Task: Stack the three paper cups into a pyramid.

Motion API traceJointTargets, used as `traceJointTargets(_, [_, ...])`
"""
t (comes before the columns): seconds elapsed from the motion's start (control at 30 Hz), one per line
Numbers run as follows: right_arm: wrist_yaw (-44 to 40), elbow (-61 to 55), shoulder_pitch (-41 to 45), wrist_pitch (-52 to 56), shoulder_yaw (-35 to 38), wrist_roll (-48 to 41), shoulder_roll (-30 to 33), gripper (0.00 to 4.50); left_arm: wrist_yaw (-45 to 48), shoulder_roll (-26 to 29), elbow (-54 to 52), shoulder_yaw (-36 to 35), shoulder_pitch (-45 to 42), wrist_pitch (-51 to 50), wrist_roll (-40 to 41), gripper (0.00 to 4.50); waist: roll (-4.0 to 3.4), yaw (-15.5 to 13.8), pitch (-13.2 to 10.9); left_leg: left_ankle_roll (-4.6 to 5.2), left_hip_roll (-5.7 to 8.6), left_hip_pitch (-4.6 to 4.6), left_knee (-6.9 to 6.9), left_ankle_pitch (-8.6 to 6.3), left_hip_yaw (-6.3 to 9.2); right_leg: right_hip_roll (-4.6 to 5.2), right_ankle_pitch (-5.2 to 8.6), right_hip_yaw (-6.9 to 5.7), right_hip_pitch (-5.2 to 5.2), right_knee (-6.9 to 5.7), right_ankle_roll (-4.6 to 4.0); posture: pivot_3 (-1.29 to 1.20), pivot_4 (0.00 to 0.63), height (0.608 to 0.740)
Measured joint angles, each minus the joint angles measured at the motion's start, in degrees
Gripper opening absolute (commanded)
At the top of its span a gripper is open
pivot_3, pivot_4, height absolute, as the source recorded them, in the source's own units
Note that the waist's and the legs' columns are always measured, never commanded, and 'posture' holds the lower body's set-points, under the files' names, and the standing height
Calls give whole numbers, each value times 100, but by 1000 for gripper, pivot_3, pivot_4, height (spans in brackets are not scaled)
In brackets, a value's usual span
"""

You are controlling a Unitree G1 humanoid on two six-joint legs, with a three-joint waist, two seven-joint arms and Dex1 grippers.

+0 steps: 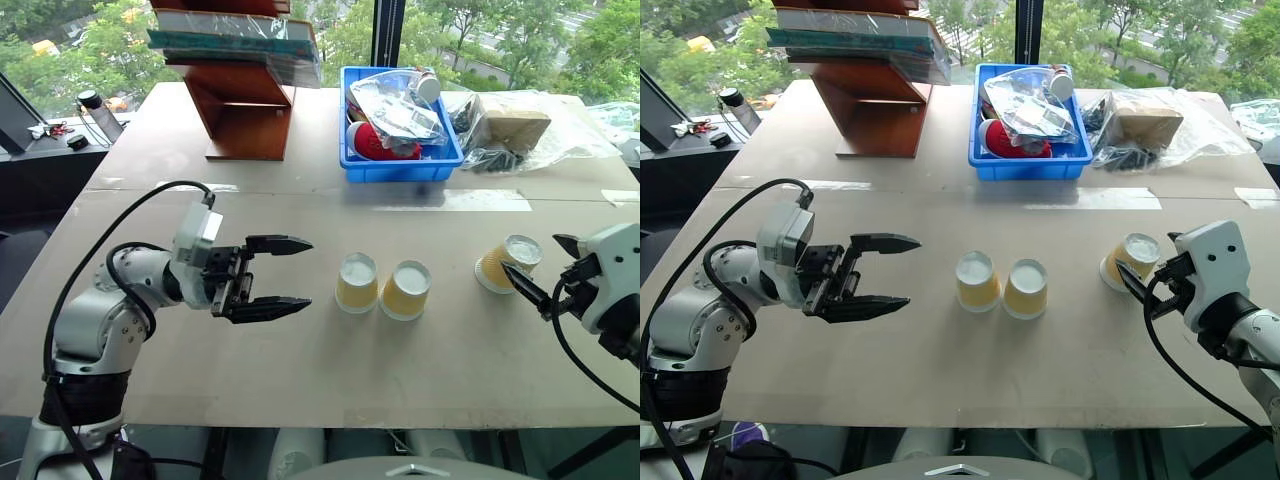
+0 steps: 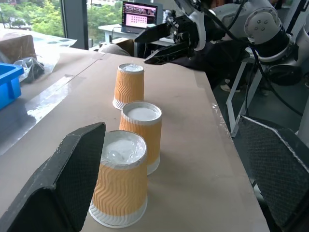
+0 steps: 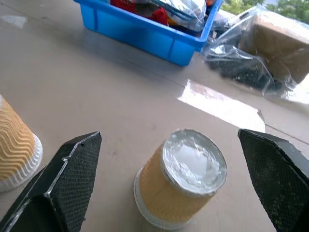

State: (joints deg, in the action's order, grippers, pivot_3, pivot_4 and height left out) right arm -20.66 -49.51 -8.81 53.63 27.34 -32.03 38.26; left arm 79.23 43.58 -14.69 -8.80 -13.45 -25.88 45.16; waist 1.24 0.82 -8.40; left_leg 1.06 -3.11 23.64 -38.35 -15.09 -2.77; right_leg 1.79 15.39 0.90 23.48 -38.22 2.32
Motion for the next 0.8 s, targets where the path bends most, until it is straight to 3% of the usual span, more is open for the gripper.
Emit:
traceJointTargets(0.77, [251, 1494, 834, -235, -324, 45, -793, 4475, -641, -144, -328, -65, 95, -217, 144, 4500, 0, -21, 0, 0, 0, 2, -1, 0, 1, 1, 0, -1, 0, -2, 0, 0, 150, 740])
traceJointTargets(0.8, [263, 1525, 873, -236, -333, 18, -839, 4239, -695, -144, -325, -65, 90, -242, 155, 4500, 0, -20, 0, 0, 0, 1, -2, 0, 1, 1, 0, -1, 0, -3, 0, 0, 150, 740])
